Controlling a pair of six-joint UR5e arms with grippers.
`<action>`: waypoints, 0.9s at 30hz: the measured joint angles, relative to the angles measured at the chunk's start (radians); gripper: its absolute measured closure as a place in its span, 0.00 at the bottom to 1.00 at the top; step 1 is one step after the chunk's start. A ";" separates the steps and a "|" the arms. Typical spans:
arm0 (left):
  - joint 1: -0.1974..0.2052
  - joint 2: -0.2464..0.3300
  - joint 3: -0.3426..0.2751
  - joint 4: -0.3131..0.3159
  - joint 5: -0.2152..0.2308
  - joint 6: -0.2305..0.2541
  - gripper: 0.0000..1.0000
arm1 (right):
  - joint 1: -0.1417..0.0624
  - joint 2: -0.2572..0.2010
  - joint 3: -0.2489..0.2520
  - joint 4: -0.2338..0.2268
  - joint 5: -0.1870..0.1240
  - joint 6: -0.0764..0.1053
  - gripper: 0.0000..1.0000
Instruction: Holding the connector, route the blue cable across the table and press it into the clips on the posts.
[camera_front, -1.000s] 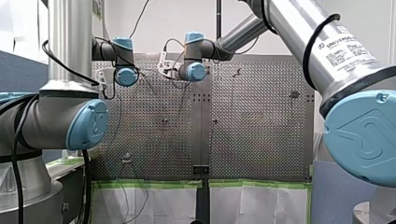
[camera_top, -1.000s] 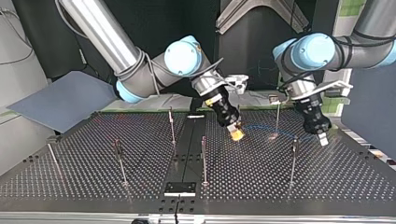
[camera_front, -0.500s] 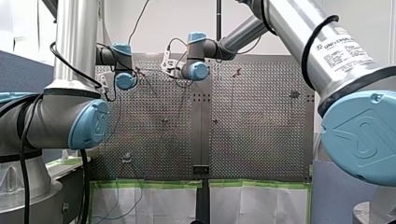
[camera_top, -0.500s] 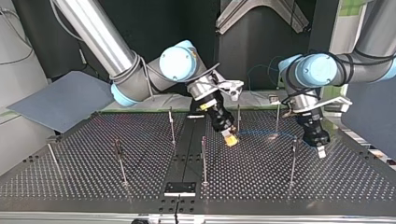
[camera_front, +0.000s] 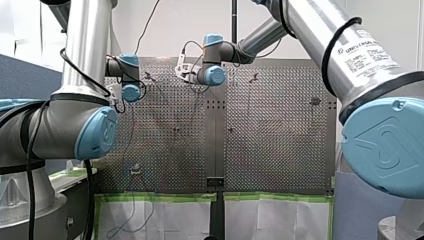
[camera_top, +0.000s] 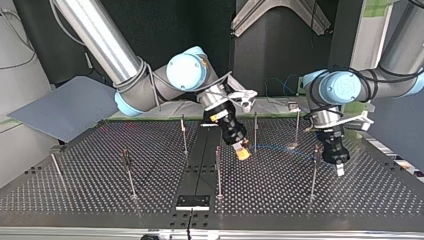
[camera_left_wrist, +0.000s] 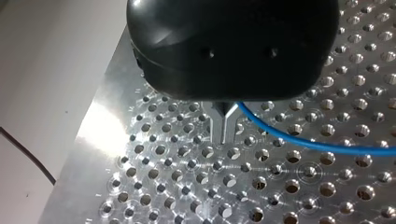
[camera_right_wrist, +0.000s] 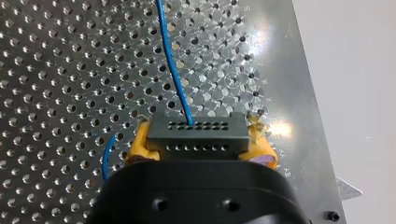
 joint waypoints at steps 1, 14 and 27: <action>0.000 0.000 0.000 -0.003 0.001 -0.003 1.00 | 0.000 0.000 0.000 0.000 0.000 0.000 1.00; -0.013 0.011 -0.015 -0.095 -0.040 -0.045 0.59 | -0.003 0.000 -0.001 0.019 0.000 -0.004 1.00; -0.014 0.098 -0.099 -0.115 -0.079 -0.125 0.00 | -0.003 0.000 -0.002 0.041 0.000 -0.012 1.00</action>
